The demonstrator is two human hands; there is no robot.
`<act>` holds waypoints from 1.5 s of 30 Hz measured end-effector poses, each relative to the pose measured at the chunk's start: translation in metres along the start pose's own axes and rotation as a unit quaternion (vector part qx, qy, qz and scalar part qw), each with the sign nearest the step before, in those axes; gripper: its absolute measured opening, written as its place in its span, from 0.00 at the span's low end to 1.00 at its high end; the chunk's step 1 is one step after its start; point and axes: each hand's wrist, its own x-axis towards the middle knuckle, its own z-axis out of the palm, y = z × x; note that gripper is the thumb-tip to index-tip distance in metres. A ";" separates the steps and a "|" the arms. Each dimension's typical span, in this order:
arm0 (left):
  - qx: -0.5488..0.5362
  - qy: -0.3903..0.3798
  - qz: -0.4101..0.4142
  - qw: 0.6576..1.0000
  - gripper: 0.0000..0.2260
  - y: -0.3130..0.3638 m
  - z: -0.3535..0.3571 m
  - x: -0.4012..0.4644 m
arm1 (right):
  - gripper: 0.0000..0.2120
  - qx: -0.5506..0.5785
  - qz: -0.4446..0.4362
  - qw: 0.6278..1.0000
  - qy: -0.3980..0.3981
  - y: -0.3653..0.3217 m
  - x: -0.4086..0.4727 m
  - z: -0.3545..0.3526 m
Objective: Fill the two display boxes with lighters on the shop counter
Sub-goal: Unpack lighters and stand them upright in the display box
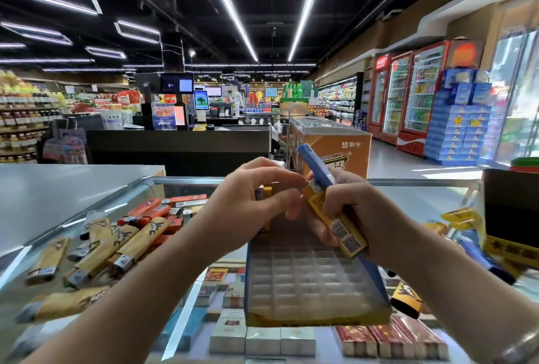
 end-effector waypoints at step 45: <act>0.222 0.127 0.027 0.966 0.07 -0.014 -0.025 -0.002 | 0.23 -0.372 -0.187 0.872 0.258 0.008 0.004 -0.011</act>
